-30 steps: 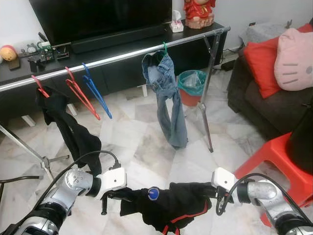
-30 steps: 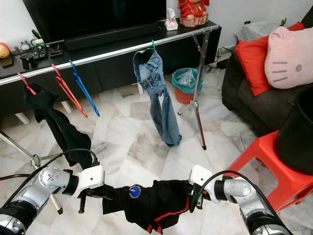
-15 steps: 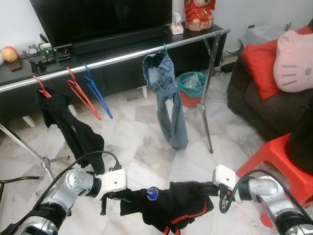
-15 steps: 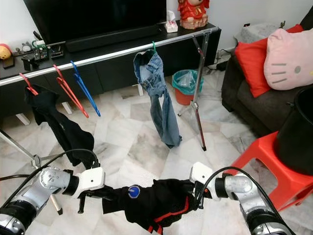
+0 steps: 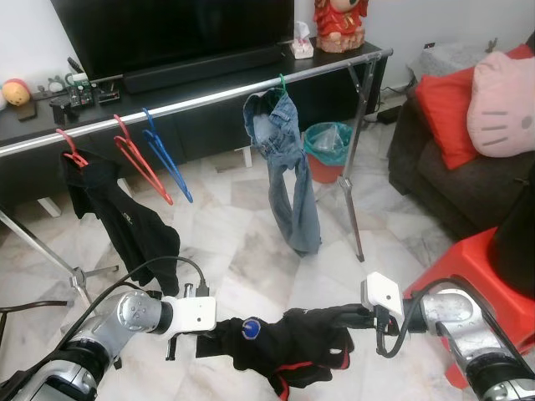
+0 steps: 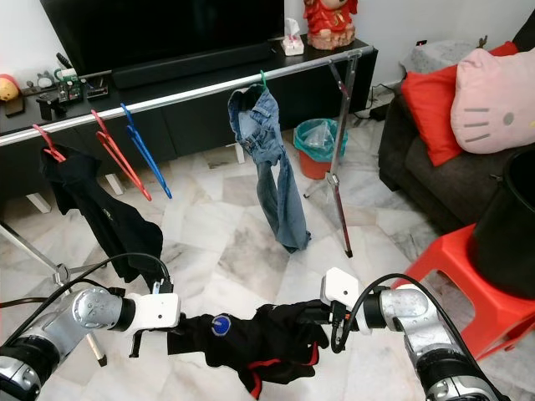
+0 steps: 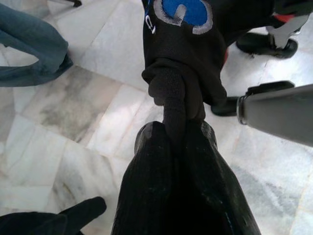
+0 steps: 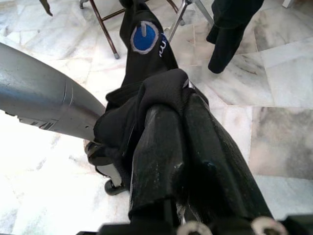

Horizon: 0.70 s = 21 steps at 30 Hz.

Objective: Hang hanger

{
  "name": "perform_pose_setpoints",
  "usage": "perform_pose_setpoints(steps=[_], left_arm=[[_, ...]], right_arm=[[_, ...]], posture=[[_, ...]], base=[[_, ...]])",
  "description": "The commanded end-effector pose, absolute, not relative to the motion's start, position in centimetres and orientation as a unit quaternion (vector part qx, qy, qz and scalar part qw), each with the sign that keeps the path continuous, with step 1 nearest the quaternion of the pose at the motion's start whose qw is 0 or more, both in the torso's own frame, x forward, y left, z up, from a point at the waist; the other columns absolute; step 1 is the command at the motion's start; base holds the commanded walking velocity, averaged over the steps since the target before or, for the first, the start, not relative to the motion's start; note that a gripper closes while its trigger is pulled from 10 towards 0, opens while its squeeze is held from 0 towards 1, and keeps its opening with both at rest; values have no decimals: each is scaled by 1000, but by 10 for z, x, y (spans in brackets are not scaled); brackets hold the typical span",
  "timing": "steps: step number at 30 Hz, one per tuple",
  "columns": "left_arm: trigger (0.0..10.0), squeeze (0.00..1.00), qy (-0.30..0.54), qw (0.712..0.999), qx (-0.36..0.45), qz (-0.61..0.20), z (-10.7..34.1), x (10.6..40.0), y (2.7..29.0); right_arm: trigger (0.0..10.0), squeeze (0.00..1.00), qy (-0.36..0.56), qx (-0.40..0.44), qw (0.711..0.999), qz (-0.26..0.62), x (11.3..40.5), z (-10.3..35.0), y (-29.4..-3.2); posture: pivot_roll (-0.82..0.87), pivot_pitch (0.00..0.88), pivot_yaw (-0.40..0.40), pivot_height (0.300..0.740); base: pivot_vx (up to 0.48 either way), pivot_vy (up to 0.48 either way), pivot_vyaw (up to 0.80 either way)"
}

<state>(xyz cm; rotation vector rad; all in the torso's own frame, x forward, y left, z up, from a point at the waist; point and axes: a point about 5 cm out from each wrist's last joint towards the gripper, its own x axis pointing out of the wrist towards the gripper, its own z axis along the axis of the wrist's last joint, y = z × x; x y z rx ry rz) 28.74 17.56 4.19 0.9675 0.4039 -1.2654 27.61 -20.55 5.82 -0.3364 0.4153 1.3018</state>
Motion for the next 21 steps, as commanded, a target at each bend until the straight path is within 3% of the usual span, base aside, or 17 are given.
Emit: perform_pose_setpoints(steps=[1,7,8,10,21], left_arm=[[10000,0,194,669,447,-562,39,286,183],[10000,0,186,677,441,-559,37,286,181],[10000,0,186,668,453,-560,37,286,183],[10000,0,190,655,466,-563,35,285,185],[10000,0,207,632,487,-567,29,280,192]], right_arm=[[0,0,173,-156,766,599,280,65,-204],[0,0,168,-161,779,583,283,68,-206],[0,0,159,-164,803,550,289,72,-211],[0,0,143,-151,821,531,293,77,-215],[0,0,105,-94,851,506,297,95,-232]], posture=[[97,28,85,740],[96,31,85,740],[96,31,85,740],[96,31,84,740],[94,19,84,740]], base=[[0,0,0],[0,0,0],[0,0,0],[0,0,0],[0,0,0]])
